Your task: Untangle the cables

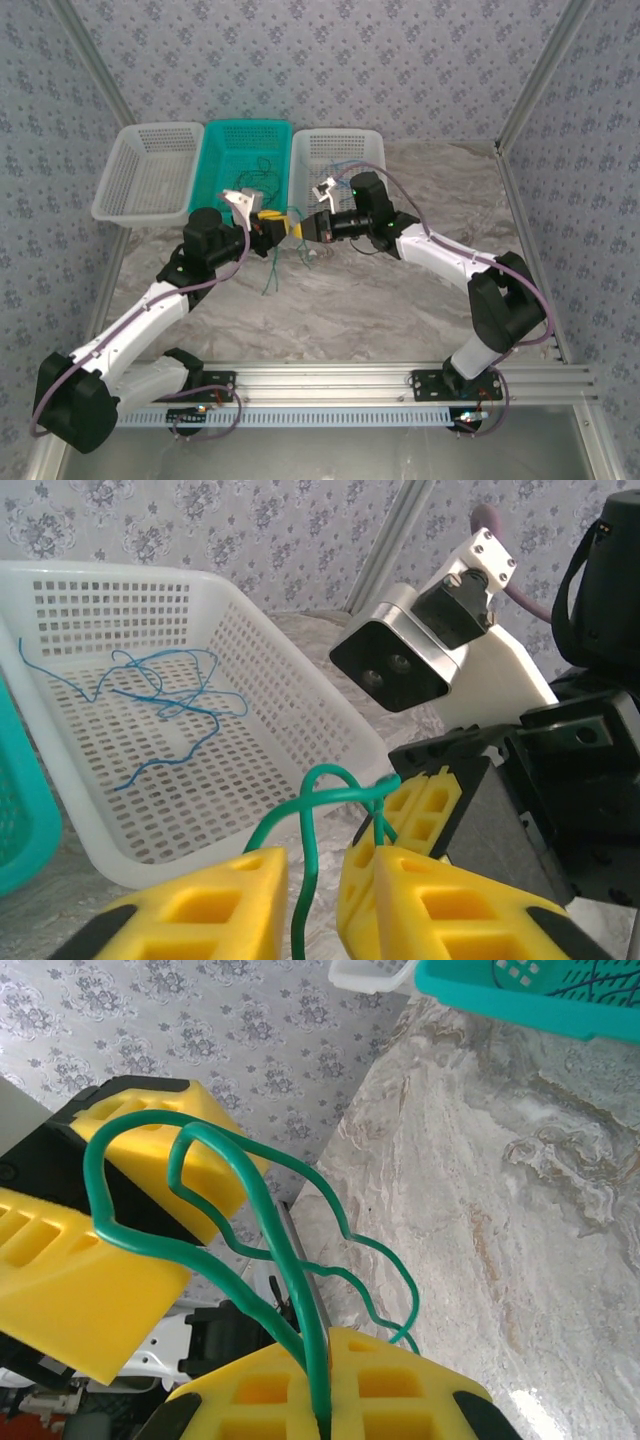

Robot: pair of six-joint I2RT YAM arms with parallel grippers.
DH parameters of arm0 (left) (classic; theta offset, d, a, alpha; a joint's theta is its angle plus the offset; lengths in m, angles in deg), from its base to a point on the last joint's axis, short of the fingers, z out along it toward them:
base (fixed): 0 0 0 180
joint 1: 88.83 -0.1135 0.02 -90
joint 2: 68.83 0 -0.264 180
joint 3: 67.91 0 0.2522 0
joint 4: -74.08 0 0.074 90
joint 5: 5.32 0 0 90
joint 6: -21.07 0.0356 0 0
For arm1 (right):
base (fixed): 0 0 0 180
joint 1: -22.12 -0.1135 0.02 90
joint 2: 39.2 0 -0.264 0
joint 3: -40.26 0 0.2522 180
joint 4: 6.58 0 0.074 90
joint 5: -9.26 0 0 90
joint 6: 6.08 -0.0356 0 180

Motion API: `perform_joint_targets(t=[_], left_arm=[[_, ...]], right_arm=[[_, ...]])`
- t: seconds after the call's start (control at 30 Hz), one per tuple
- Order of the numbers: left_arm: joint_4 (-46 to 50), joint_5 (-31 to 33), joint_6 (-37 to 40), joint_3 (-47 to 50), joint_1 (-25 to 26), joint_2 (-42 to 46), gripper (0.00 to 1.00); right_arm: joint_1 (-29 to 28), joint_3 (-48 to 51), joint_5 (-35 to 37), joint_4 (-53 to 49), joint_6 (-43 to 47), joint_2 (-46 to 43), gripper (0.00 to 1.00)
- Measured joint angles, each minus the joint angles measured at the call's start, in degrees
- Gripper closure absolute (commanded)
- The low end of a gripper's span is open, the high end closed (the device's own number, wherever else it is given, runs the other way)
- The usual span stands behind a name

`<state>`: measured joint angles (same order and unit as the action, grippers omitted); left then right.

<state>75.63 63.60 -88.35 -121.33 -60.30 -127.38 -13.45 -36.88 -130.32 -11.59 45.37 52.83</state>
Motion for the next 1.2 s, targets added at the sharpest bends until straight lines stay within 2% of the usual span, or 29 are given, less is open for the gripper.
perform_joint_targets(t=[0.33,0.47,0.57,0.67,0.9,1.2], left_arm=[[0.48,-1.25,-0.13,0.09,0.0,-2.6,0.78],[0.42,-1.46,-0.35,0.46,-0.02,-3.1,1.0],[0.26,-1.27,-0.55,0.48,-0.02,-3.08,1.0],[0.44,-0.42,-0.55,0.48,0.0,-2.82,1.0],[6.45,4.94,-1.22,0.02,0.57,2.62,1.0],[16.22,6.8,-5.6,-3.1,-3.15,7.89,1.0]], right_arm=[[-0.15,-0.48,0.26,-0.26,-0.02,0.0,1.0],[-0.15,-0.98,0.28,-0.39,0.0,-0.31,1.0],[-0.15,-0.98,0.59,-0.44,0.13,-0.66,1.0],[-0.02,-0.96,1.64,-0.61,0.42,-0.79,0.93],[1.86,3.28,4.09,0.83,0.31,-1.99,0.87],[2.82,8.11,3.69,4.72,-0.28,-2.64,0.9]])
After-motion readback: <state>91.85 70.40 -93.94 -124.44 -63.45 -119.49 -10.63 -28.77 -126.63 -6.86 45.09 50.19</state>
